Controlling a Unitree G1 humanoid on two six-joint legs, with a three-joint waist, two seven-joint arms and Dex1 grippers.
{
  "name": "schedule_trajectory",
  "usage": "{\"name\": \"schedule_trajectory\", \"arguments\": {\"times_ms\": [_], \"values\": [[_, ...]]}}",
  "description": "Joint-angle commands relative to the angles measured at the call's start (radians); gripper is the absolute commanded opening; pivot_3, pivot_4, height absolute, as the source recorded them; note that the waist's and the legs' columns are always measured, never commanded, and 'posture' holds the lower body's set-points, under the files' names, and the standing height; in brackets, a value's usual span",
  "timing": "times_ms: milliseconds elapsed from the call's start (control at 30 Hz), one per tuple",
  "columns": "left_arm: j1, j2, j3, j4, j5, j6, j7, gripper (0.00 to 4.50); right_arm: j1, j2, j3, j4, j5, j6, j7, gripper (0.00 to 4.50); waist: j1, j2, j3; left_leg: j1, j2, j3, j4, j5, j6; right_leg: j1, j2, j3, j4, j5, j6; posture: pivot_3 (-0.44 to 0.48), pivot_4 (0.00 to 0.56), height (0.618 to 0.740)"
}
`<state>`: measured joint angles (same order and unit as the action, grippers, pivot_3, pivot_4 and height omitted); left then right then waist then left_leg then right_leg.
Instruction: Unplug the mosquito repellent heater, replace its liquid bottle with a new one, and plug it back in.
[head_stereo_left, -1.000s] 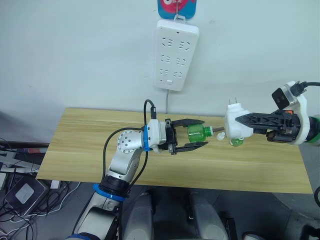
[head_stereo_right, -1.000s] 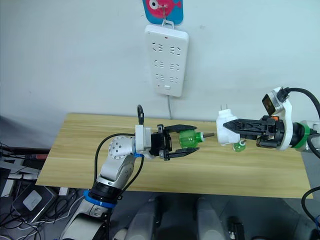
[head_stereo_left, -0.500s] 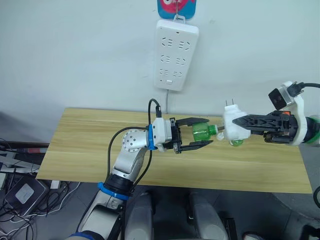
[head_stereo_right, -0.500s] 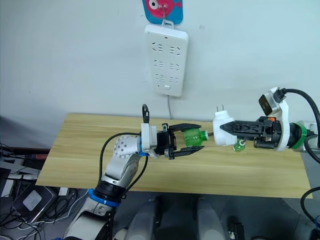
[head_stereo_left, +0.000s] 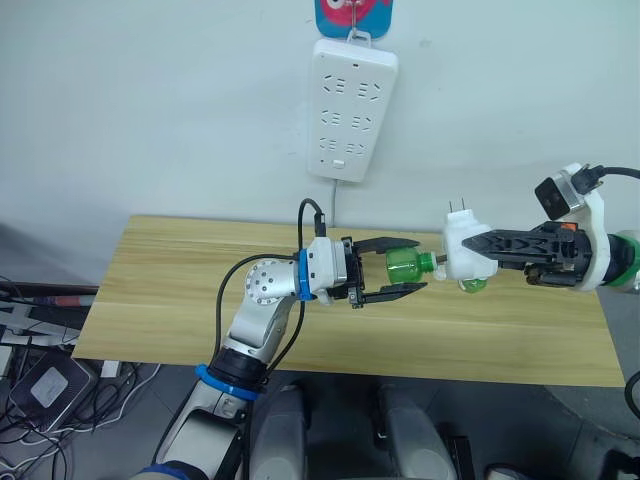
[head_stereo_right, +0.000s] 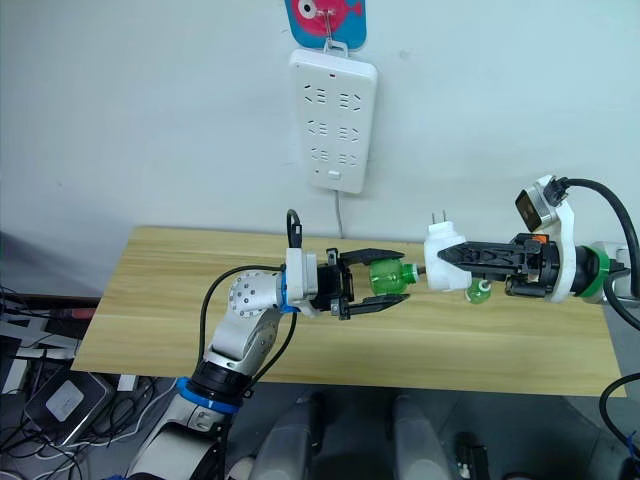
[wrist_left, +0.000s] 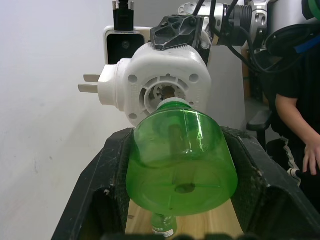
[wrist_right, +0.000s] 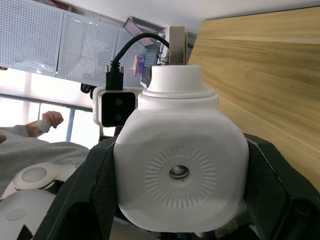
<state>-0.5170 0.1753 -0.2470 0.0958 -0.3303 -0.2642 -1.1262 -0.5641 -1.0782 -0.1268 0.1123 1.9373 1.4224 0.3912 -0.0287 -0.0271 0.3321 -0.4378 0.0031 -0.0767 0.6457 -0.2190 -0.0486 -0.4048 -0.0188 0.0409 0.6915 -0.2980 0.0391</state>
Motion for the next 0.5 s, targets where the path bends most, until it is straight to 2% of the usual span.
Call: {"name": "schedule_trajectory", "arguments": {"times_ms": [33,500], "values": [[-0.027,-0.018,-0.009,-0.007,-0.001,-0.01,0.005,2.25,-0.016,-0.005,-0.001,-0.036,0.035,-0.006,0.005,2.96,0.0,0.0,0.0,0.0,0.0,0.0,0.0,0.0,0.0,0.0,0.0,0.0,0.0,0.0,0.0,0.004,0.324,0.74],[-0.024,-0.002,-0.014,-0.017,-0.006,-0.012,-0.014,2.25,-0.036,-0.004,0.003,-0.03,0.035,-0.013,-0.003,2.96,0.0,0.0,0.0,0.0,0.0,0.0,0.0,0.0,0.0,0.0,0.0,0.0,0.0,0.0,0.0,0.009,0.304,0.74]]}}
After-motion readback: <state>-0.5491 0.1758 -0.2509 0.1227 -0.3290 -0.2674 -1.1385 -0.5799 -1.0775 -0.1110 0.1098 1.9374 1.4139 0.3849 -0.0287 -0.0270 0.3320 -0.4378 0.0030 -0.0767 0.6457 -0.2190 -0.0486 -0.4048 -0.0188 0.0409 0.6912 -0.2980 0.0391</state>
